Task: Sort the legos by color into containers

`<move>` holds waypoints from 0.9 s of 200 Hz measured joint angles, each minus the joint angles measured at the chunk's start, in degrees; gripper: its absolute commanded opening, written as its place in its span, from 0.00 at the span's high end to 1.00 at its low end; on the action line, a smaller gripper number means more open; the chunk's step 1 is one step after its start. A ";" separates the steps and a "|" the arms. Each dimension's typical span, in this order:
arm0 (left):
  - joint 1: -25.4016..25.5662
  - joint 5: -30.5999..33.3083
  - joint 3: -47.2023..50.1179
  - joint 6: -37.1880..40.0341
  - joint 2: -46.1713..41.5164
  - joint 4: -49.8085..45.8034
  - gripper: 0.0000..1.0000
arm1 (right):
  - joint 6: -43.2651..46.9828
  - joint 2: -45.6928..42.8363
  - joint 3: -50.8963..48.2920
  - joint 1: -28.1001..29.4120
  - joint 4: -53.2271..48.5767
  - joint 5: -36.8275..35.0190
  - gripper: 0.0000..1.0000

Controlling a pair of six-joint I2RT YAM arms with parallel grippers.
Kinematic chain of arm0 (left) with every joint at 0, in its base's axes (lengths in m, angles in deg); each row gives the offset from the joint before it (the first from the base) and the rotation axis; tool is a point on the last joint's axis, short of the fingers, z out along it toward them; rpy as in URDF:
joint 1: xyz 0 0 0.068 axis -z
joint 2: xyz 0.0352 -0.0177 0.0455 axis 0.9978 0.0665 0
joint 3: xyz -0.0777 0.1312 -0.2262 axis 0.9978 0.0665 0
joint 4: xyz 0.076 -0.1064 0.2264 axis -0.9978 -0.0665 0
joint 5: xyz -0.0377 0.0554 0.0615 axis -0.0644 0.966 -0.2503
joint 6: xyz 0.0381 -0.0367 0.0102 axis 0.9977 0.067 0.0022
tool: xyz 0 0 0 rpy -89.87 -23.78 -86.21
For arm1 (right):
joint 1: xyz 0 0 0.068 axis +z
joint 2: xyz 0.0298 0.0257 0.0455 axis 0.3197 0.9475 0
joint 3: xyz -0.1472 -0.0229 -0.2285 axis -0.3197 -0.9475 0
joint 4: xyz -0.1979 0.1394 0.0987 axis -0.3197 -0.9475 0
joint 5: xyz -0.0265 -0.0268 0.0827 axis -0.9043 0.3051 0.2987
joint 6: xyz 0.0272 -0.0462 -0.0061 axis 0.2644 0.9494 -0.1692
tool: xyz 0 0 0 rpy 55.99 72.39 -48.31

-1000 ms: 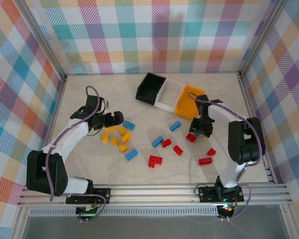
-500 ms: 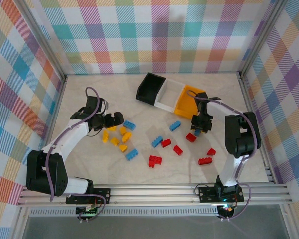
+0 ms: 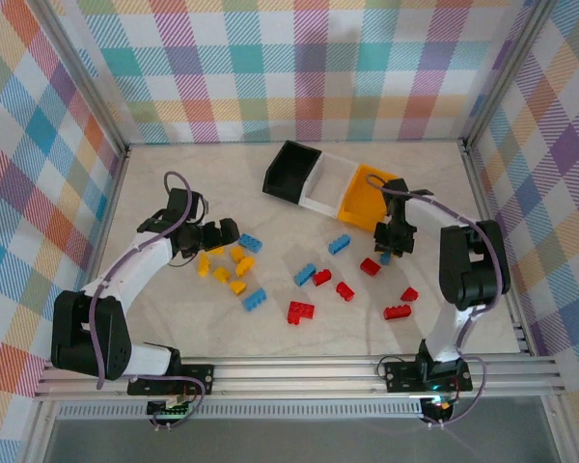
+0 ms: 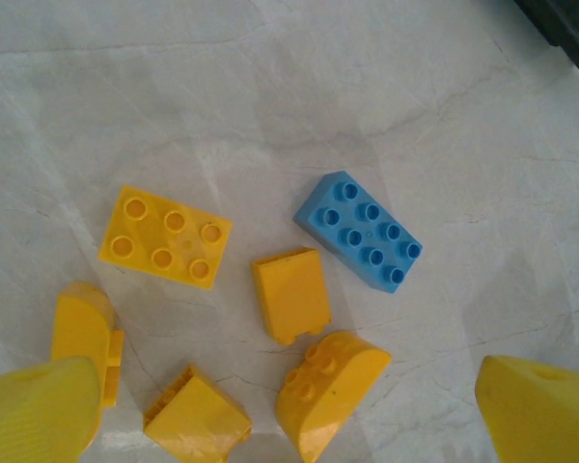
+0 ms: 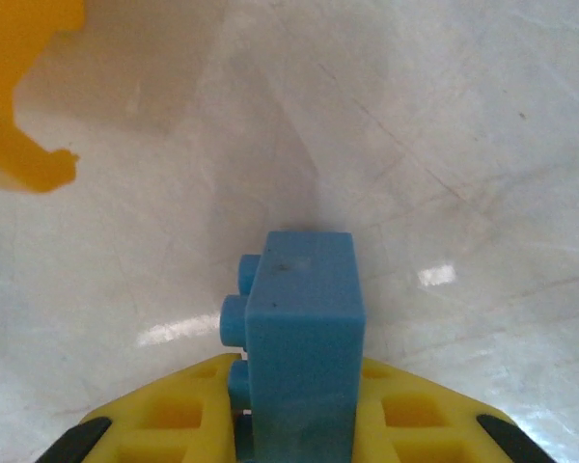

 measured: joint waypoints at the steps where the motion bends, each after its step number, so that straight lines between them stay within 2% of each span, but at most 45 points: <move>1: 0.00 0.00 0.00 -0.02 0.00 0.00 0.00 | 0.00 -0.26 -0.07 -0.02 -0.02 0.09 0.80; 58: 0.68 -0.39 0.07 -1.07 0.00 0.44 0.00 | -0.09 -12.57 -0.33 -0.28 -3.10 2.29 0.81; 100: 1.90 -0.92 0.04 -1.90 0.20 0.55 0.00 | -0.48 -13.77 8.85 -0.28 -6.82 5.01 0.81; 130: 2.99 -1.36 -0.07 -1.90 1.57 0.55 0.00 | -0.94 -8.79 19.54 -0.28 -7.08 6.95 0.81; 180: 3.69 -1.51 -1.05 -1.88 2.34 0.37 0.00 | -0.96 9.38 34.91 -0.28 -7.74 7.76 0.81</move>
